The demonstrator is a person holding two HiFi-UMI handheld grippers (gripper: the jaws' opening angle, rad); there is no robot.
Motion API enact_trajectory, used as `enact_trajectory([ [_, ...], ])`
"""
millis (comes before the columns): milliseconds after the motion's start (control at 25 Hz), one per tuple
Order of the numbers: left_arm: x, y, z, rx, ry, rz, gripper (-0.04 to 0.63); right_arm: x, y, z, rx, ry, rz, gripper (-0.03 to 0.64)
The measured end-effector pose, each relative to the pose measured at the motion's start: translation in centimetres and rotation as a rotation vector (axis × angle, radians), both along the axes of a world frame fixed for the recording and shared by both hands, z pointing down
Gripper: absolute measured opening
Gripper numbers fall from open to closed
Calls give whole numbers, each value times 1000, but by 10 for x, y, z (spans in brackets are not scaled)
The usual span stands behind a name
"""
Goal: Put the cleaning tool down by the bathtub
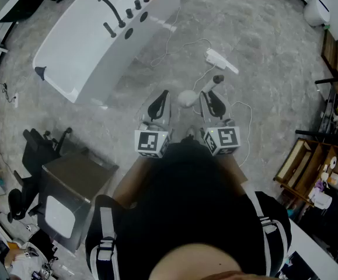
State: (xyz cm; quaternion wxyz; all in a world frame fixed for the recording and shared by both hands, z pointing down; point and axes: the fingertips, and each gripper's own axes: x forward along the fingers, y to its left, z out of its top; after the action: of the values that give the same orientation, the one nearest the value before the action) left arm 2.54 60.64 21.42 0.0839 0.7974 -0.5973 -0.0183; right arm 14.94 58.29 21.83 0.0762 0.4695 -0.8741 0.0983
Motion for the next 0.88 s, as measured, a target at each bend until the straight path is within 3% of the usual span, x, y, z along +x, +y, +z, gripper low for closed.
enact_trajectory([
  [880, -30, 12, 0, -1, 19, 42, 9, -25, 19, 2, -8, -19, 45, 84],
])
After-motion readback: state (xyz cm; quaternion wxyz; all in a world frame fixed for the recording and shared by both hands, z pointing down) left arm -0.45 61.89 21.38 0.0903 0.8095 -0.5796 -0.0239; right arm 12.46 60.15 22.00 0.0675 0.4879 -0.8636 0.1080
